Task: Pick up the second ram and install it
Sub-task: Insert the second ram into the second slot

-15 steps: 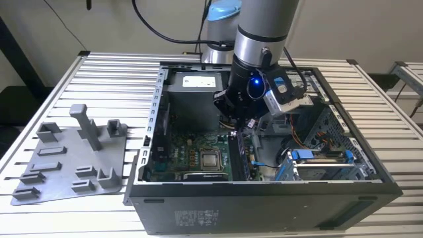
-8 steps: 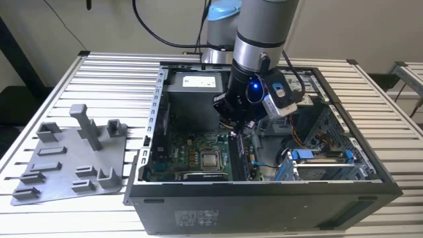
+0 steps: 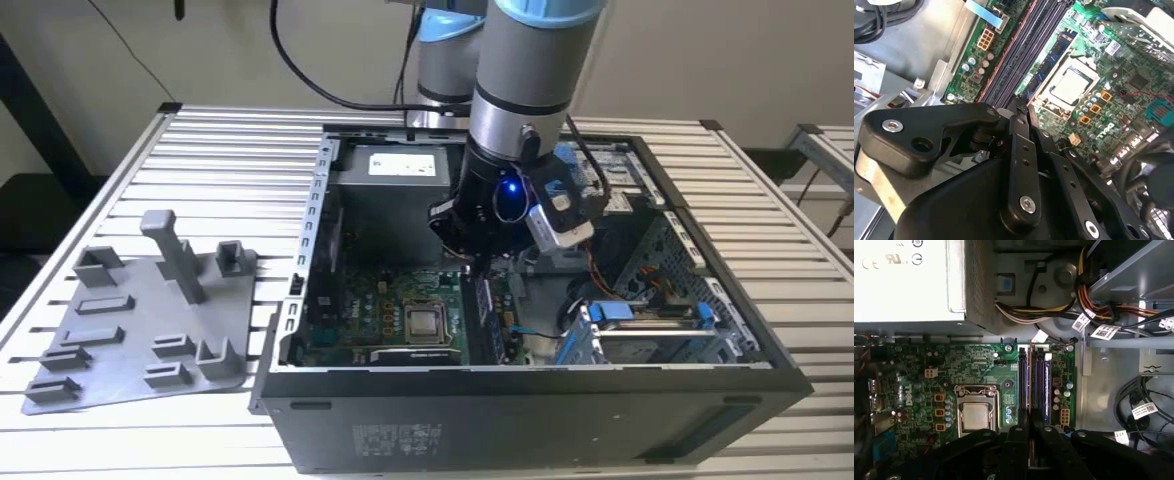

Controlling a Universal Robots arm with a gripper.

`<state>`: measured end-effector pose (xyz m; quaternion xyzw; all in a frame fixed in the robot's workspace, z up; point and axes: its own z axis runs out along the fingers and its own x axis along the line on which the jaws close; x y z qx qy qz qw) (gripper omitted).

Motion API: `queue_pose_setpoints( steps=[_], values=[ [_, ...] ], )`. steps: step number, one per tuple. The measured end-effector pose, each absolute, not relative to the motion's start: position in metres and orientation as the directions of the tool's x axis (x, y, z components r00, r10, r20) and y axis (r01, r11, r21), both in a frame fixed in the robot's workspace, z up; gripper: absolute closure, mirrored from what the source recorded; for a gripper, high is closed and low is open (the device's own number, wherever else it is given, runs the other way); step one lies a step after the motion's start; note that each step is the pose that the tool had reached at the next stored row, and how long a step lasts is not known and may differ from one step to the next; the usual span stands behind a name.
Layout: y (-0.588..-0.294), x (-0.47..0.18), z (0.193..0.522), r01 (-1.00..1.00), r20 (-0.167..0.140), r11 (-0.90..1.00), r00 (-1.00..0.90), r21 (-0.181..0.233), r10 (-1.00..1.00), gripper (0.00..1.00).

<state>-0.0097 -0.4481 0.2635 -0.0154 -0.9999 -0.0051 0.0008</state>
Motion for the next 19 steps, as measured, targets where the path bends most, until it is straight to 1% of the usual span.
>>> queue_pose_setpoints(
  steps=[10, 19],
  values=[
    [-0.456, -0.01, 0.246, 0.031, 0.002, 0.999, -1.0, 0.01, 0.031, 0.86],
    [-0.466, -0.01, 0.238, 0.031, 0.002, 0.999, -1.0, 0.01, 0.031, 0.86]
  ],
)
